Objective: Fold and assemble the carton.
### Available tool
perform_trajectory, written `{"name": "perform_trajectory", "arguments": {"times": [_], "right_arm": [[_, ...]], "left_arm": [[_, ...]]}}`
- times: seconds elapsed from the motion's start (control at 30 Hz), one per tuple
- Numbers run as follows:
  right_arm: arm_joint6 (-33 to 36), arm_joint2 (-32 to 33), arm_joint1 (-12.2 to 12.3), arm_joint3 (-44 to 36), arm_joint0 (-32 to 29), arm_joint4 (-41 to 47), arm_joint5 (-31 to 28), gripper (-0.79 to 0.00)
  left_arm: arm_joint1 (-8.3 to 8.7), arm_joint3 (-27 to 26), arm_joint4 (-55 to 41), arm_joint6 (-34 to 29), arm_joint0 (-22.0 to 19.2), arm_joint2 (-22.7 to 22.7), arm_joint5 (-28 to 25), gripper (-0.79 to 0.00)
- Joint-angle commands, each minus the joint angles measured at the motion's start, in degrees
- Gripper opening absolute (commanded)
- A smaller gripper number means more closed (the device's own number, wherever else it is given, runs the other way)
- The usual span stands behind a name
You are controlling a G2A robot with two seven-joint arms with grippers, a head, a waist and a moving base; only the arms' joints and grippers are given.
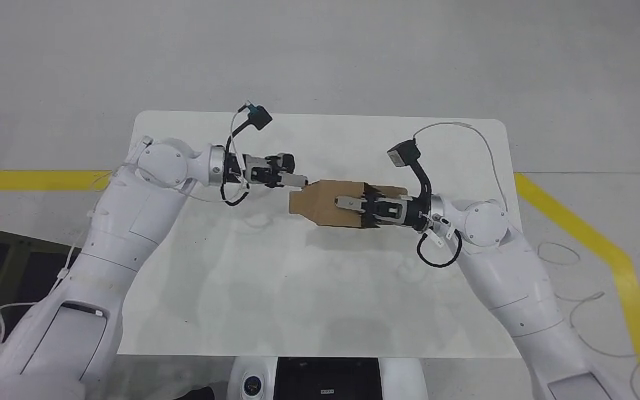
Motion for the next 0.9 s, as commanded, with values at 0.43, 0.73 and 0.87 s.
{"name": "perform_trajectory", "arguments": {"times": [0.43, 0.73, 0.87], "right_arm": [[0.7, -1.1, -0.3, -0.1, 1.1, -0.2, 0.0, -0.785], [0.5, -1.9, -0.6, 0.4, 2.0, -0.1, 0.1, -0.785], [0.2, -1.8, -0.6, 0.9, 2.0, -0.3, -0.1, -0.785]], "left_arm": [[0.36, -2.7, -0.2, -0.7, 1.0, 0.3, 0.6, 0.000], [0.55, -3.7, -0.2, -0.8, 1.3, 0.6, 0.8, 0.000], [0.71, -3.5, -0.4, -0.8, 1.3, 0.4, 0.7, 0.000]]}}
